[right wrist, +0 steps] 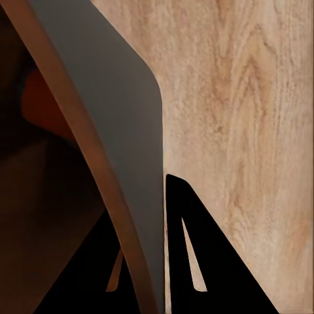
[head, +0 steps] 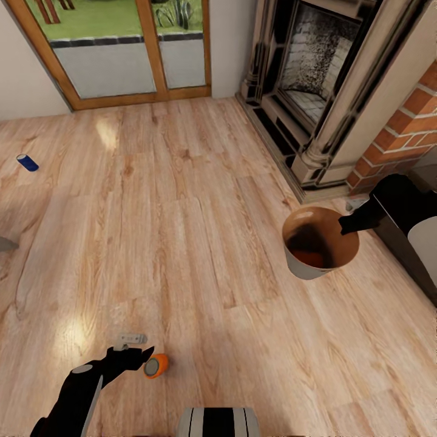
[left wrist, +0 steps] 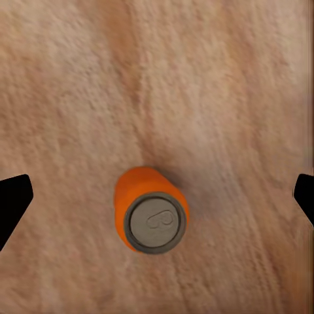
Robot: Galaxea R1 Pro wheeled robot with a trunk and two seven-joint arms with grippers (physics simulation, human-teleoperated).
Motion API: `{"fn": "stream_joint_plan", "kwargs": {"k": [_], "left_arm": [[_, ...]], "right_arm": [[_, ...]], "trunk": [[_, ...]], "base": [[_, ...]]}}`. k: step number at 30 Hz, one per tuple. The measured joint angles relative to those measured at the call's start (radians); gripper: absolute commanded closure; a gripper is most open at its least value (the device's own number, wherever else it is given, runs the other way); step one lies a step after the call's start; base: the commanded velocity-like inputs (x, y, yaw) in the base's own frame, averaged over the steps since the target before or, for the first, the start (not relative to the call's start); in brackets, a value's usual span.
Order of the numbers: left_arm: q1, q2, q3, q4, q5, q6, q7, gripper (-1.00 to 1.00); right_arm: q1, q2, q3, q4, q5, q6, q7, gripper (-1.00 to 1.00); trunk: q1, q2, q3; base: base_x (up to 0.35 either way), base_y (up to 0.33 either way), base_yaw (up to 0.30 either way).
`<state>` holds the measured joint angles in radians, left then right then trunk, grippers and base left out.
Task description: Put the three can of soda from the living room inside the tash can in the kitchen.
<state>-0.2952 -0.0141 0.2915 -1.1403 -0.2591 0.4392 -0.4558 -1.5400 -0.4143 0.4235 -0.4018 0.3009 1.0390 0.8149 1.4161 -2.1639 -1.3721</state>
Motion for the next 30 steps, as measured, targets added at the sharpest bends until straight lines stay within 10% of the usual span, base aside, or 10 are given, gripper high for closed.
{"fn": "stream_joint_plan", "kwargs": {"k": [30], "left_arm": [[0.000, -0.001, 0.000, 0.003, 0.000, 0.000, -0.001, -1.00]], "right_arm": [[0.000, 0.001, 0.001, 0.000, -0.007, 0.003, 0.001, 1.00]], "trunk": [[0.050, -0.091, -0.054]], "base": [[-0.002, -0.003, 0.000]]}}
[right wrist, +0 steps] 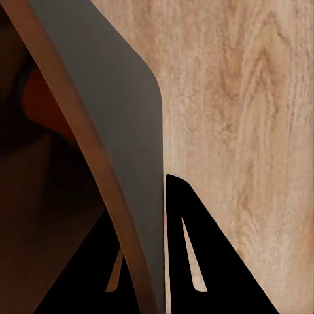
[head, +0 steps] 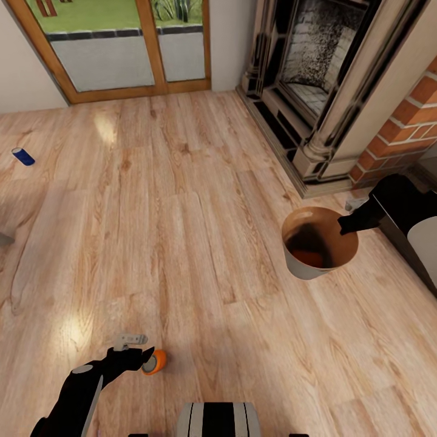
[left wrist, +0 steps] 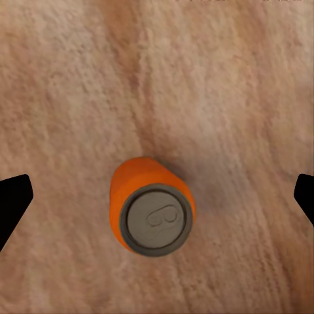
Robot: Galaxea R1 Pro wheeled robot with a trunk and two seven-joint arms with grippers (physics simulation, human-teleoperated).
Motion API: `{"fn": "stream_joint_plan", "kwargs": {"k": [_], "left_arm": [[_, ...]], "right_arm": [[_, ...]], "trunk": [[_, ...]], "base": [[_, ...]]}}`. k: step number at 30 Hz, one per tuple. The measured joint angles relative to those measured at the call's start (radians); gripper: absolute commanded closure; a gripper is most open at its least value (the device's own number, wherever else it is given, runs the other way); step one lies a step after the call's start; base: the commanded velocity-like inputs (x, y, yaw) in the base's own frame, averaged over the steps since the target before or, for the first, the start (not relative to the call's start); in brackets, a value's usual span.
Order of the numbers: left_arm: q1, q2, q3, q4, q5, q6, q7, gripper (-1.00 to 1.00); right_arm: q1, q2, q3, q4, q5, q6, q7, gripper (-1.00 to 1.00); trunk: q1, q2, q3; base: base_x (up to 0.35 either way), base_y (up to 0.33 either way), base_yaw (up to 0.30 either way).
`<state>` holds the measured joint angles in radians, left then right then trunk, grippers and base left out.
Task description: Put the three can of soda from the living room inside the tash can in the kitchen.
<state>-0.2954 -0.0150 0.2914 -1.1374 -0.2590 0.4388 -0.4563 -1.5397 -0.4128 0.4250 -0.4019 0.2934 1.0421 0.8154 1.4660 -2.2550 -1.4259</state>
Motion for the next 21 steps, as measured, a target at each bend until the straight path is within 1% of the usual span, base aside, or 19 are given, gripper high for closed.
{"fn": "stream_joint_plan", "kwargs": {"k": [12, 21], "left_arm": [[0.001, 0.000, -0.001, -0.002, 0.004, -0.001, -0.008, -1.00], [0.001, 0.000, -0.001, 0.001, 0.004, -0.001, -0.009, -1.00]], "right_arm": [[0.000, 0.000, 0.006, 0.000, -0.002, 0.001, 0.000, 1.00], [0.000, 0.000, 0.009, 0.000, -0.001, 0.000, 0.000, 1.00]], "trunk": [[0.000, 0.000, -0.005], [0.034, -0.063, -0.034]], "base": [[0.000, 0.000, 0.000], [0.000, 0.000, 0.000]]}}
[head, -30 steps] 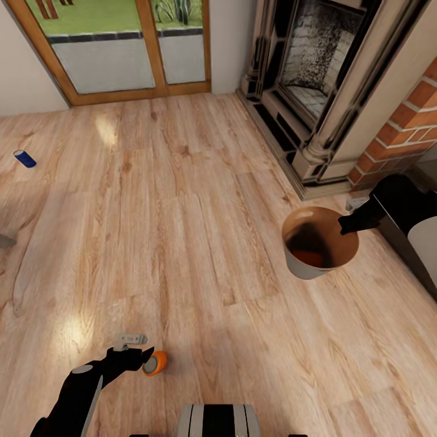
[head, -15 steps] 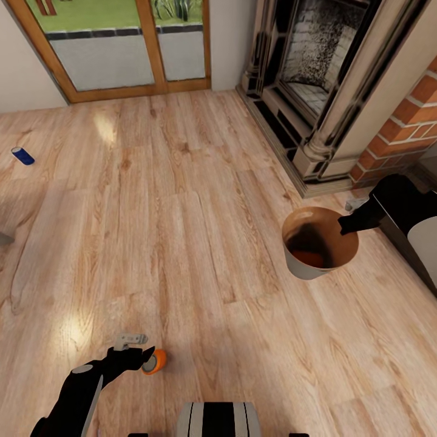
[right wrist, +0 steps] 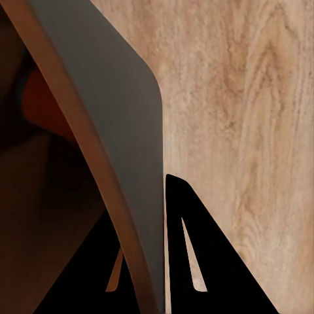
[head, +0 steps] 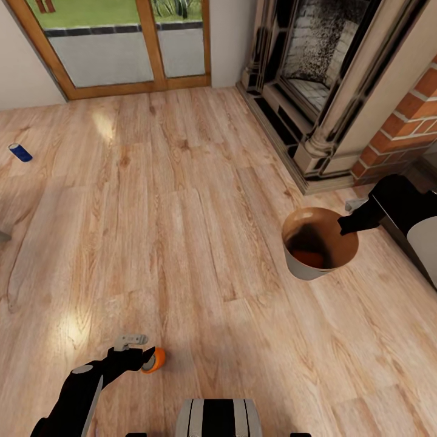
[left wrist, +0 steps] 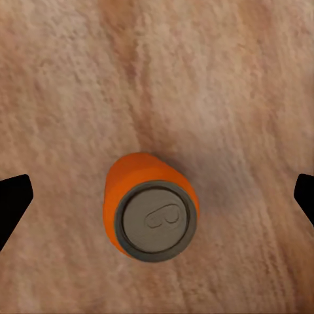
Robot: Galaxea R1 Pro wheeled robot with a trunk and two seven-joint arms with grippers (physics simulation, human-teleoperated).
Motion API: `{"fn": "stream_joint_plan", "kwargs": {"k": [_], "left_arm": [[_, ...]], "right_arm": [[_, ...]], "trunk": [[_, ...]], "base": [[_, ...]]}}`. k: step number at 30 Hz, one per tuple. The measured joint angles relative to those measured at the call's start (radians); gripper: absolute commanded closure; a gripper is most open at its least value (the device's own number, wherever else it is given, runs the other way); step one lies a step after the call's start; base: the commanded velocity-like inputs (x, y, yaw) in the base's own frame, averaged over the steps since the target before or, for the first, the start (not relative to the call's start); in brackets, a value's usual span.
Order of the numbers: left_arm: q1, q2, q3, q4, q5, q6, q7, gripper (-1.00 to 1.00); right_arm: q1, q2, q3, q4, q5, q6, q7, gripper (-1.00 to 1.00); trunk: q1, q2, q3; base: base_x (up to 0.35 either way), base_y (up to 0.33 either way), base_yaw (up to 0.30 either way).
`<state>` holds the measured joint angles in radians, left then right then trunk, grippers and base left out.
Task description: Put the three can of soda from the living room inside the tash can in the kitchen.
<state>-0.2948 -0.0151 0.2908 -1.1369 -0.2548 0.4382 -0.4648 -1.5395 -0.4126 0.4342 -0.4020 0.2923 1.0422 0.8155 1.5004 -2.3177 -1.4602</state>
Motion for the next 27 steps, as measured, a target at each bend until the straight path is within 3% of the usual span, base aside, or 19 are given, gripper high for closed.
{"fn": "stream_joint_plan", "kwargs": {"k": [3, 14, 19, 27], "left_arm": [[0.000, 0.001, 0.000, 0.000, 0.000, -0.001, 0.000, -1.00], [0.000, 0.001, -0.001, 0.000, 0.000, -0.001, 0.000, -1.00], [0.000, 0.000, -0.001, 0.000, -0.001, -0.001, 0.002, -1.00], [0.000, 0.000, -0.001, 0.002, -0.002, -0.001, 0.004, -1.00]], "right_arm": [[0.000, 0.000, 0.001, 0.000, 0.002, -0.001, 0.000, 1.00], [0.000, 0.001, 0.000, 0.000, 0.001, 0.000, 0.000, 1.00], [0.000, 0.000, 0.000, 0.000, 0.001, 0.000, 0.000, 1.00], [0.000, 0.000, 0.000, 0.000, 0.002, -0.001, 0.000, 1.00]], "trunk": [[0.000, 0.000, 0.000], [0.042, -0.077, -0.038], [0.042, -0.077, -0.040], [0.073, -0.133, -0.069]], "base": [[0.000, 0.000, 0.000], [0.000, 0.000, 0.000], [0.000, 0.000, 0.000], [0.000, 0.000, 0.000]]}}
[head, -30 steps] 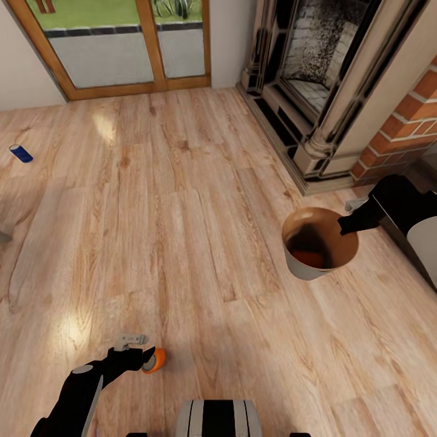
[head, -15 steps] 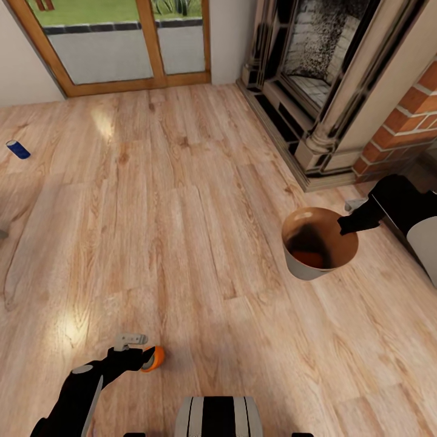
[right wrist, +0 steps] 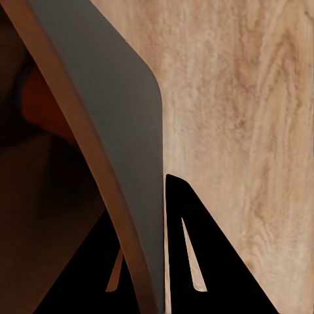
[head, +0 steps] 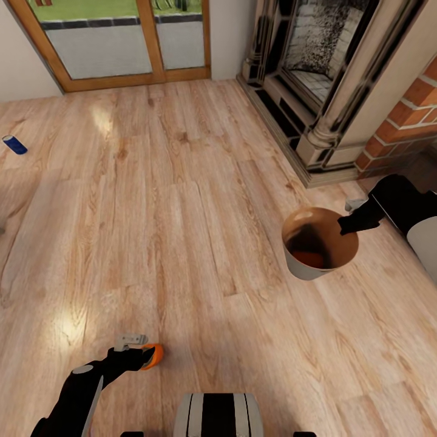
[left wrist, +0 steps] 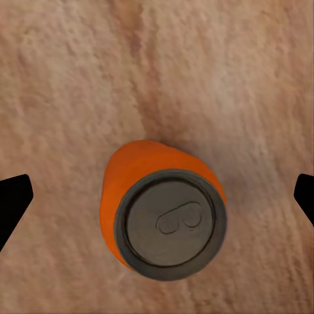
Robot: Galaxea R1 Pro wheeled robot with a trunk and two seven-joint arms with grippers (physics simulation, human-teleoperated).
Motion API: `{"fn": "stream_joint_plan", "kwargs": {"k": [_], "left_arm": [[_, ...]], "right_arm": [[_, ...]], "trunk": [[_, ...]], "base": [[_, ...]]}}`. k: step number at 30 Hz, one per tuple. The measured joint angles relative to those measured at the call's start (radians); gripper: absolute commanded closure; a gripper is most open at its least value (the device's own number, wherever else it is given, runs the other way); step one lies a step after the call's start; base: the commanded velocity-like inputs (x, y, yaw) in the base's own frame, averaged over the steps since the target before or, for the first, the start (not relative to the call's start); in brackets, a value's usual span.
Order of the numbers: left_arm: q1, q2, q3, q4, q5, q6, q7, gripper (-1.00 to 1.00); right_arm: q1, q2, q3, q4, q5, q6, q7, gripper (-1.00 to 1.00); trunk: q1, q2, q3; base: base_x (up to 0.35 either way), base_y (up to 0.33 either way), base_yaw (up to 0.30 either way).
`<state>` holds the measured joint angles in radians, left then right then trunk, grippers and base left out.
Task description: Put the three can of soda from the living room inside the tash can in the kitchen.
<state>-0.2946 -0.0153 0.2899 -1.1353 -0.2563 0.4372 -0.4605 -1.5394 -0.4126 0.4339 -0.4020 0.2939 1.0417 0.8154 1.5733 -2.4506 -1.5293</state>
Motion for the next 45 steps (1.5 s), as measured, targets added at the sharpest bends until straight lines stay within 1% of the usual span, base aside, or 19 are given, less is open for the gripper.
{"fn": "stream_joint_plan", "kwargs": {"k": [3, 13, 17, 22, 33, 40, 45], "left_arm": [[0.000, 0.000, 0.000, 0.000, 0.000, 0.000, 0.000, -1.00], [0.000, 0.000, 0.000, 0.000, 0.001, 0.000, 0.001, -1.00], [0.000, 0.000, 0.000, 0.001, 0.000, 0.000, 0.002, -1.00], [0.000, 0.000, -0.001, 0.002, -0.004, -0.001, 0.003, -1.00], [0.000, 0.000, 0.000, 0.002, -0.003, 0.000, 0.003, -1.00], [0.000, 0.000, -0.001, 0.002, -0.004, -0.001, 0.003, -1.00], [0.000, 0.000, -0.001, 0.002, -0.002, 0.000, 0.003, -1.00]], "right_arm": [[0.000, 0.001, 0.000, 0.000, -0.001, 0.000, 0.000, 1.00], [0.000, 0.000, 0.001, 0.000, -0.001, 0.000, 0.000, 1.00], [0.001, 0.001, 0.001, 0.000, -0.002, 0.000, 0.000, 1.00], [0.001, 0.000, 0.001, 0.000, 0.000, 0.000, 0.000, 1.00], [0.003, 0.002, 0.001, 0.000, 0.000, 0.000, 0.000, 1.00], [0.003, 0.000, 0.001, 0.000, 0.002, -0.001, 0.000, 1.00], [0.003, 0.001, 0.000, 0.000, -0.004, 0.001, 0.000, 1.00]], "trunk": [[0.012, -0.021, -0.013], [0.011, -0.021, -0.018], [0.027, -0.049, -0.031], [0.029, -0.050, -0.055], [0.029, -0.050, -0.058], [0.032, -0.052, -0.085], [0.032, -0.052, -0.086]], "base": [[0.000, 0.000, 0.000], [0.000, 0.000, 0.000], [0.000, 0.000, 0.000], [0.000, 0.000, 0.000], [0.000, 0.000, 0.000], [0.000, 0.000, 0.000], [0.000, 0.000, 0.000]]}}
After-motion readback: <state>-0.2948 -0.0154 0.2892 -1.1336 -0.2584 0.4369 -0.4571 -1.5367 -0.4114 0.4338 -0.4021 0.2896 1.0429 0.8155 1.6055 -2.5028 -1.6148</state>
